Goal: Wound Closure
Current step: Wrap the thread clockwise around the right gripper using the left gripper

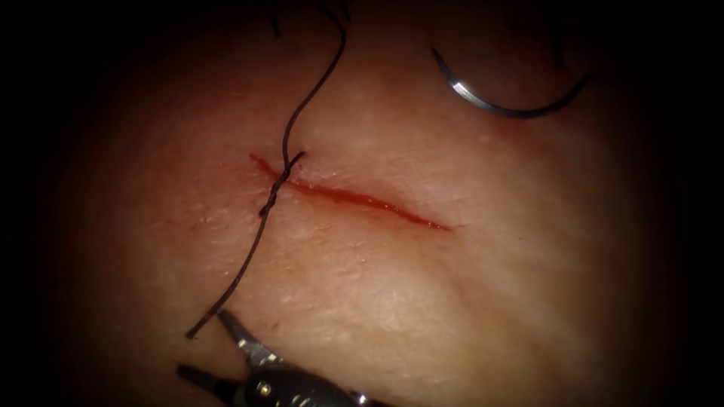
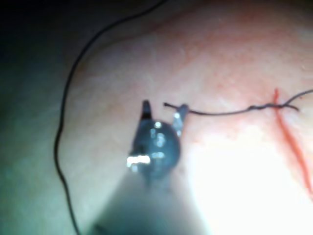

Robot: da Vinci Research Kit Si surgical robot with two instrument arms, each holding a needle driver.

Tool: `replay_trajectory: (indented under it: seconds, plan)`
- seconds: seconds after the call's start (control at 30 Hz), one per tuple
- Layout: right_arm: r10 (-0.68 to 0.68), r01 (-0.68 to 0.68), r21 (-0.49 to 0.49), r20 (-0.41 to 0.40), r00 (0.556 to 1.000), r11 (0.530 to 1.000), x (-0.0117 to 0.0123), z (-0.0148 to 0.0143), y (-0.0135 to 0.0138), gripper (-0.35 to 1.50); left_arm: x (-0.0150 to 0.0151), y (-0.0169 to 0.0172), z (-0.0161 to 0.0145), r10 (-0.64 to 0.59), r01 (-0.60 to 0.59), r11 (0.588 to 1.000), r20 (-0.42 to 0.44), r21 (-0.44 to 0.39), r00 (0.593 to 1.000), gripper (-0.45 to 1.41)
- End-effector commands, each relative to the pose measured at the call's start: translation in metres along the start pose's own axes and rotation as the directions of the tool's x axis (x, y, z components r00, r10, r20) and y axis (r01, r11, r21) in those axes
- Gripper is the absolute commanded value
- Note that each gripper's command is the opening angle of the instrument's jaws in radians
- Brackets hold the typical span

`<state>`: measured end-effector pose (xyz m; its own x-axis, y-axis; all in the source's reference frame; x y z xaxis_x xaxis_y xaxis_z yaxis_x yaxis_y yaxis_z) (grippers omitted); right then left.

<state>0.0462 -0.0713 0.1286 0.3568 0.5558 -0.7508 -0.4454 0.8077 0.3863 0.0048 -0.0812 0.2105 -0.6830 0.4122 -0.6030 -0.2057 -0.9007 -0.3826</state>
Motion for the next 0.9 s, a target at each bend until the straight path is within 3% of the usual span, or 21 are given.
replay_trajectory:
  seconds: [0.03,0.2,0.37,0.67,0.9]
  plan:
    - [0.013,-0.013,0.005,0.004,1.0,1.0,0.0006,-0.0006,0.0009,1.31,-0.0002,0.0007,0.0006,0.002,-0.002,1.0,-0.001,-0.001,1.0,-0.45]
    - [-0.004,0.004,0.029,0.011,1.0,1.0,0.0034,-0.0027,0.0047,1.23,-0.0004,0.0029,-0.0004,0.007,-0.007,1.0,-0.002,-0.005,1.0,-0.45]
    - [-0.057,0.059,0.041,-0.036,0.998,0.997,0.0051,-0.0022,0.0089,1.15,-0.001,0.0054,-0.0009,0.014,-0.014,1.0,-0.003,-0.002,1.0,-0.45]
    - [-0.105,0.107,0.03,-0.052,0.993,0.994,0.0031,0.0026,0.0145,1.04,-0.0021,0.009,-0.0012,0.028,-0.028,1.0,0.012,0.0,1.0,-0.45]
    - [-0.139,0.141,0.031,-0.047,0.989,0.99,0.0005,0.0069,0.0164,0.88,-0.0033,0.011,-0.0012,0.039,-0.039,0.999,0.016,-0.009,0.999,-0.45]
